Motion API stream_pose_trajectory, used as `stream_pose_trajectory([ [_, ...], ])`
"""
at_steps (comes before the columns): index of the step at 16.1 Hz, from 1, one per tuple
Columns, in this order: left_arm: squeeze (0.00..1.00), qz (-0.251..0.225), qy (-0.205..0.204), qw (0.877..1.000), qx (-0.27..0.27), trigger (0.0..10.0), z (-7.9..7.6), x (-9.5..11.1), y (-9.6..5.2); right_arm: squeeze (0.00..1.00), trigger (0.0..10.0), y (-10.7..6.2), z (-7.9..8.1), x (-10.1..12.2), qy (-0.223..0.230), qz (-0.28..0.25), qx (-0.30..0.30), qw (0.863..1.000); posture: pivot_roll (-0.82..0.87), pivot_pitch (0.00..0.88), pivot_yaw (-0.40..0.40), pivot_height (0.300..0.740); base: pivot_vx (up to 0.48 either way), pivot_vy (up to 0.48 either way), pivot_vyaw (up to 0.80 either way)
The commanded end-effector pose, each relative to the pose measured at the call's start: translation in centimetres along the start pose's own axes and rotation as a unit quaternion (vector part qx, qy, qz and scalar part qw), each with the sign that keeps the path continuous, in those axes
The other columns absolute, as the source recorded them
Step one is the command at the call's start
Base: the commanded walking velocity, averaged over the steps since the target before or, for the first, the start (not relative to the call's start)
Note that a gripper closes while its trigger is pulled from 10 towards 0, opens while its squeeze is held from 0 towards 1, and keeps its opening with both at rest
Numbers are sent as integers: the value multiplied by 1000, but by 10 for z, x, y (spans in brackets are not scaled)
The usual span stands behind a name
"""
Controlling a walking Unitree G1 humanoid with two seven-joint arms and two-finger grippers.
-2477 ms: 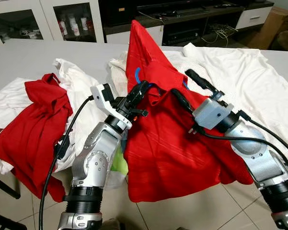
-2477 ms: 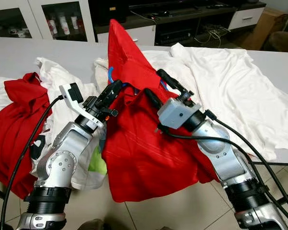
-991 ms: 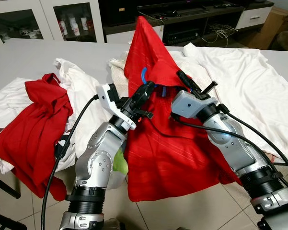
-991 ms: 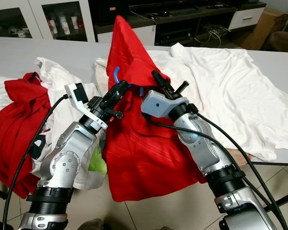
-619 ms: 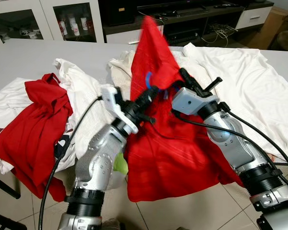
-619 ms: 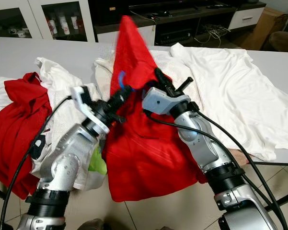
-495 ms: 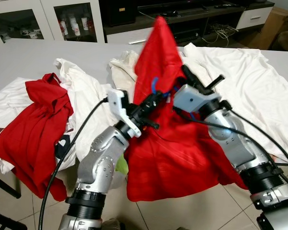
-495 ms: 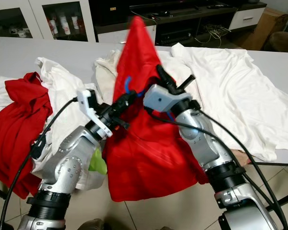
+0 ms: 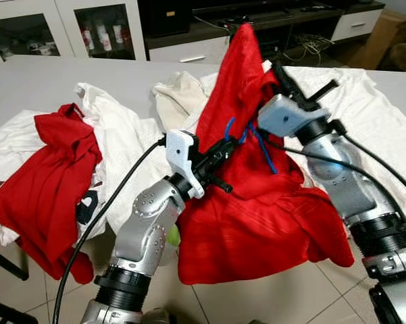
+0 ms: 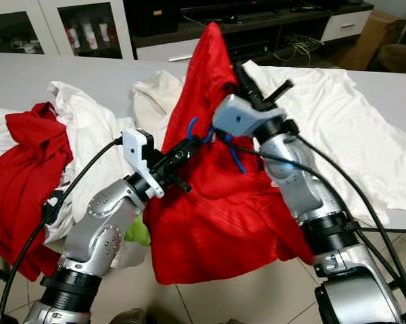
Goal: Hang hanger
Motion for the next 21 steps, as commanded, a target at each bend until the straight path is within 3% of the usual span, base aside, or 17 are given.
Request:
stream_pose_trajectory([
  [1, 0, 26, 17, 1000, -5, 314, -2, -9, 1, 0, 0, 6, -11, 5, 1, -15, -20, 1000, 84, 1, -4, 740, 0, 0, 0],
  [3, 0, 53, 45, 997, -21, 157, -5, -14, 1, 0, 0, 6, -12, 5, -1, -18, -23, 1000, 83, 1, -4, 740, 0, 0, 0],
  [6, 0, 64, 63, 996, -26, 1373, -2, -11, 1, 0, 0, 6, -14, 1, 1, -9, -28, 1000, 83, 2, -5, 740, 0, 0, 0],
  [7, 0, 59, 84, 995, -18, 6353, 4, 0, 3, 0, 0, 5, -13, -2, 2, 0, -27, 1000, 83, 2, -5, 740, 0, 0, 0],
  [8, 0, 47, 93, 994, -11, 10000, 9, 11, 6, 0, 0, 3, -11, -5, 4, 8, -23, 1000, 83, 2, -5, 740, 0, 0, 0],
  [11, 0, 18, 112, 994, -1, 10000, 26, 47, 12, 0, 0, 0, -4, -11, 13, 28, -12, 999, 83, 4, -2, 740, 0, 0, 0],
  [15, 0, 52, 180, 982, -1, 10000, 45, 70, 13, 0, 0, -2, -2, -10, 25, 33, -11, 999, 82, 4, -2, 740, 0, 0, 0],
  [16, 0, 62, 189, 980, -6, 10000, 47, 73, 13, 0, 0, -2, -2, -9, 28, 33, -9, 999, 82, 4, -2, 740, 0, 0, 0],
  [17, 0, 75, 198, 977, -21, 10000, 48, 74, 13, 0, 706, -3, 0, -9, 28, 33, -8, 999, 83, 4, -2, 740, 0, 0, 0],
  [19, 0, 133, 240, 958, -84, 10000, 47, 64, 4, 0, 2157, -3, -2, -7, 29, 31, -18, 999, 82, 4, -1, 740, 0, 0, 0],
  [21, 0, 168, 256, 944, -124, 10000, 43, 56, -2, 0, 2549, -1, -9, -4, 27, 25, -34, 999, 81, 3, 0, 740, 0, 0, 0],
])
Point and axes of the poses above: a point about 5 cm out from each wrist's last joint towards the gripper, its own y axis pointing out of the wrist towards the gripper, its own x axis along the axis of the wrist's last joint, z = x × y, the point moved 1 cm from there along y, pointing out of the wrist towards the gripper, and after that the axes turned 4 degrees about y, right-handed, at the moved point
